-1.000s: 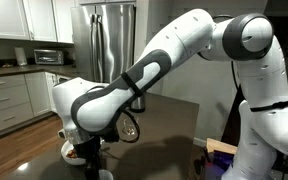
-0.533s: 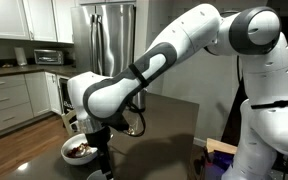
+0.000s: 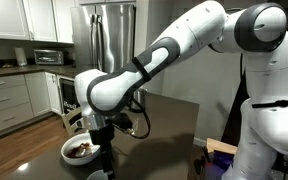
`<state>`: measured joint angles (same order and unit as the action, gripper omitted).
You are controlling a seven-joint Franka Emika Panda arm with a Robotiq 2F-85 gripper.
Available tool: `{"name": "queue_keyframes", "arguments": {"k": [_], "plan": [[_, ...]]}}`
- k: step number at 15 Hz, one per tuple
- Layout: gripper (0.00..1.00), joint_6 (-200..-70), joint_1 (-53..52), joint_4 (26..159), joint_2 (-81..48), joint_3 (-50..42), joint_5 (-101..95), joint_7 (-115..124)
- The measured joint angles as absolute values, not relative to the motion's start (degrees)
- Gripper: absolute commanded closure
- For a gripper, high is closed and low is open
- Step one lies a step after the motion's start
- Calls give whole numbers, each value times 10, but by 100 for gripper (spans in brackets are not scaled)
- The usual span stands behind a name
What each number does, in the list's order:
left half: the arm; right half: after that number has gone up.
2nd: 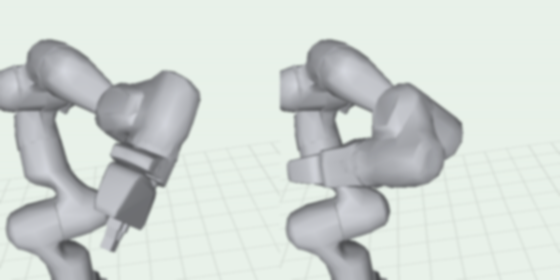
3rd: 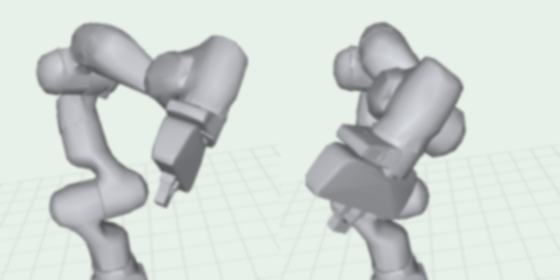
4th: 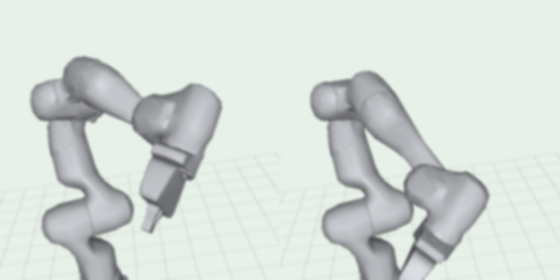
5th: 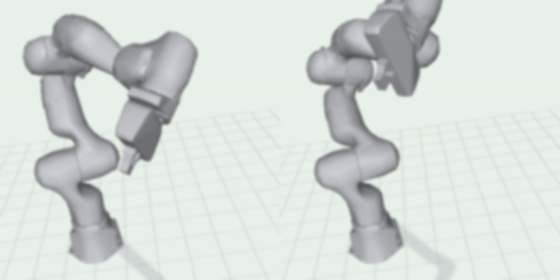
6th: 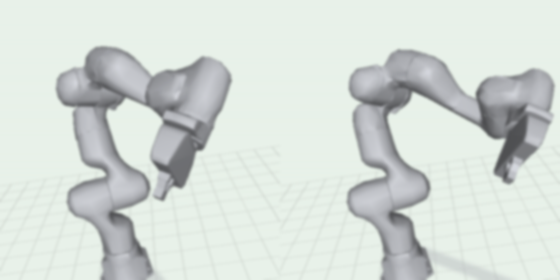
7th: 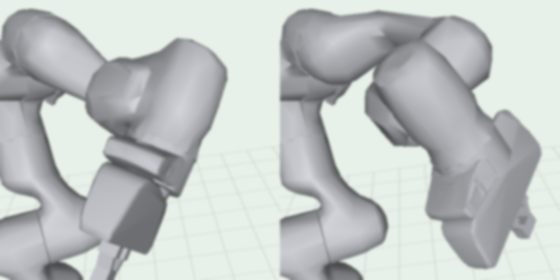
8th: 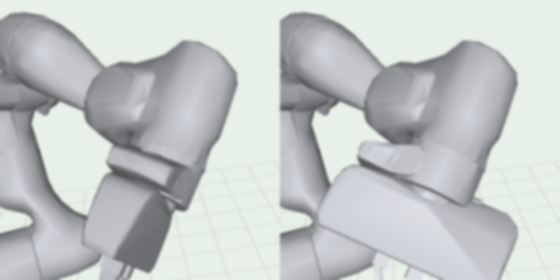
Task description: Move the white mug backwards, pour the contents in the mug into the white bowl
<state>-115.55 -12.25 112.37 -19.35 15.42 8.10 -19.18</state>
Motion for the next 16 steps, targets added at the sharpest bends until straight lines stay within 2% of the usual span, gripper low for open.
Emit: {"name": "queue_keyframes", "arguments": {"k": [16], "plan": [[0, -1161, -131, 1153, -183, 169, 117, -153]]}}
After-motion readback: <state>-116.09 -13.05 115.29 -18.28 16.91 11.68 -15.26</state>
